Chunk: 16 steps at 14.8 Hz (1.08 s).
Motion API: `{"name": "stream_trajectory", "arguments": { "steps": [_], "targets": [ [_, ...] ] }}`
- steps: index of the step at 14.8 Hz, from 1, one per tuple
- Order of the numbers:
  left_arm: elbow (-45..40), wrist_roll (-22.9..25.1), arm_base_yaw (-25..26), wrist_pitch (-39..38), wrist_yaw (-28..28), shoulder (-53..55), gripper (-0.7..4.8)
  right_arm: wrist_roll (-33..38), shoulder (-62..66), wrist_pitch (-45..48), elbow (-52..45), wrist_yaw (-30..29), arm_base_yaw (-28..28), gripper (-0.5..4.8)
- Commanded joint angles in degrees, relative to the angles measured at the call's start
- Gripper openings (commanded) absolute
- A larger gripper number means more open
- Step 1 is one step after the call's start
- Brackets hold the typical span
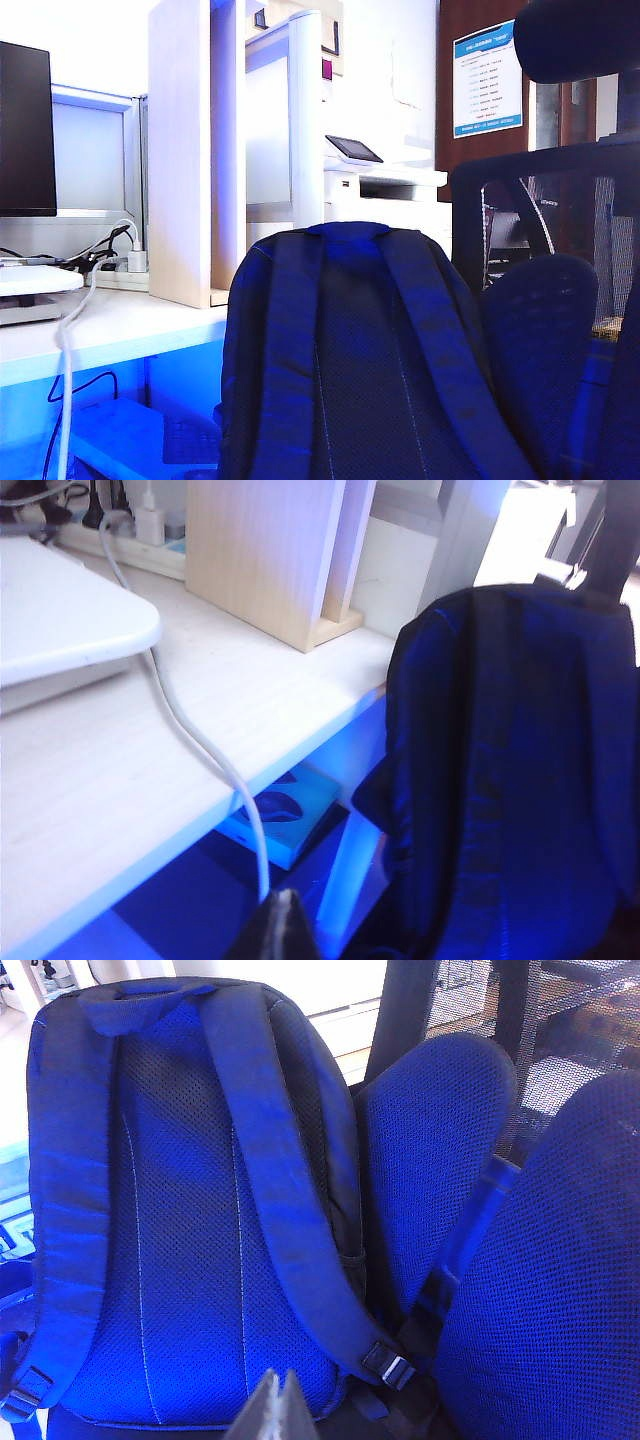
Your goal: Grab the backpack from the chair and place it on the desk.
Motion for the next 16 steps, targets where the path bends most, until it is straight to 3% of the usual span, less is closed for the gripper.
{"name": "stream_trajectory", "arguments": {
  "steps": [1,2,3,4,5,6,7,8,9,10,13,16],
  "targets": [
    [-0.26,-2.23,0.02,3.08,8.72,0.04,0.01,0.07,0.0,2.19,0.28,-2.12,0.07,-0.05],
    [-0.22,-2.25,0.0,6.36,12.5,0.04,0.42,0.52,0.0,3.78,0.28,-3.3,0.07,-0.05],
    [0.39,-3.76,0.0,11.45,15.06,0.04,1.19,3.32,0.0,7.08,0.28,-3.98,0.07,-0.05],
    [1.09,-5.05,0.0,13.27,14.93,0.04,1.33,5.49,0.0,9.07,0.28,-4.02,0.07,-0.02],
    [2.14,-5.03,0.0,15.08,14.64,0.04,1.61,7.63,0.0,11.5,0.28,-4.04,0.07,0.15],
    [3.41,-5.01,0.0,16.24,14.47,0.04,1.99,9.99,0.0,14.27,0.31,-4.13,0.07,0.76],
    [4.52,-5.01,0.0,16.46,14.29,0.07,2.75,12.44,0.0,16.15,0.33,-4.74,0.07,1.13],
    [6.14,-5.07,0.0,16.5,14.32,0.09,3.98,15.78,0.02,15.91,1.11,-5.57,0.07,1.18],
    [6.99,-5.75,0.0,16.57,14.32,0.11,4.45,17.25,0.04,15.47,2.27,-7.48,0.07,1.22],
    [8.09,-6.99,0.0,16.52,14.32,0.2,4.72,17.57,0.07,14.19,3.98,-9.03,0.07,1.25],
    [10.91,-8.66,0.0,17.29,14.43,4.26,4.72,17.86,0.52,8.37,9.66,-8.92,0.07,1.94],
    [14.93,-7.41,0.0,19.21,18.51,16.44,4.78,18.73,3.96,6.91,12.37,-9.38,0.07,2.51]
  ]
}}
